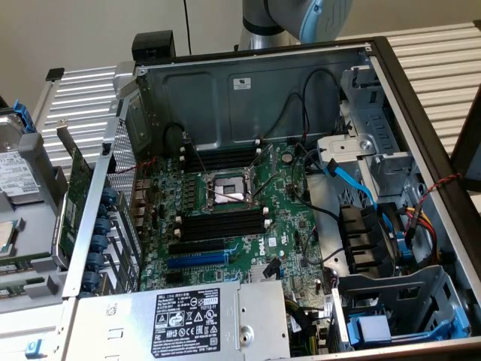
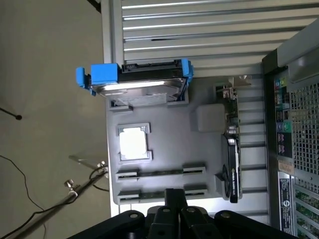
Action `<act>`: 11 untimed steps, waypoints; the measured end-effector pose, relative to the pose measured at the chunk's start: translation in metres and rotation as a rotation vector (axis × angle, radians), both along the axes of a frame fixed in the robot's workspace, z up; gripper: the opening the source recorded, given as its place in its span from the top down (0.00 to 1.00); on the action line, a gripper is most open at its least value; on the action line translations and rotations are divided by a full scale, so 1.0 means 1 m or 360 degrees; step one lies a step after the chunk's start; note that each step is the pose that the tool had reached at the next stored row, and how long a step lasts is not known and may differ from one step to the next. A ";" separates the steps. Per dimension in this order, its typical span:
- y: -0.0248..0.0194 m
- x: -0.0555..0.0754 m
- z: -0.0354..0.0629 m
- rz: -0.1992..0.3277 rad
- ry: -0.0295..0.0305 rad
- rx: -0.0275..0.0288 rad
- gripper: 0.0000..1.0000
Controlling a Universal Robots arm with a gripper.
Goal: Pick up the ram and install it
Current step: 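Pick up the ram and move it above insertion slot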
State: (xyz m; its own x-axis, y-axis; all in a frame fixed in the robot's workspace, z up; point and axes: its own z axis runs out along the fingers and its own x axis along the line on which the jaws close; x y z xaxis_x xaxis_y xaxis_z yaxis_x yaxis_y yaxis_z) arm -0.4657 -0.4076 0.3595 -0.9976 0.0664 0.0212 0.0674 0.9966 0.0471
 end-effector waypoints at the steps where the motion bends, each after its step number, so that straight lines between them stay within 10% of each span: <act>1: 0.0000 0.000 -0.0001 0.0022 0.00001 0.00000 0.90; 11: 0.0000 0.000 -0.0017 0.0311 -0.00002 0.00002 0.90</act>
State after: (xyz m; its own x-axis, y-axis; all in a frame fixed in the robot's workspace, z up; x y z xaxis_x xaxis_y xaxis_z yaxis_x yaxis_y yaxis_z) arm -0.4659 -0.4076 0.3578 -0.9915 -0.1285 0.0211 -0.1274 0.9907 0.0472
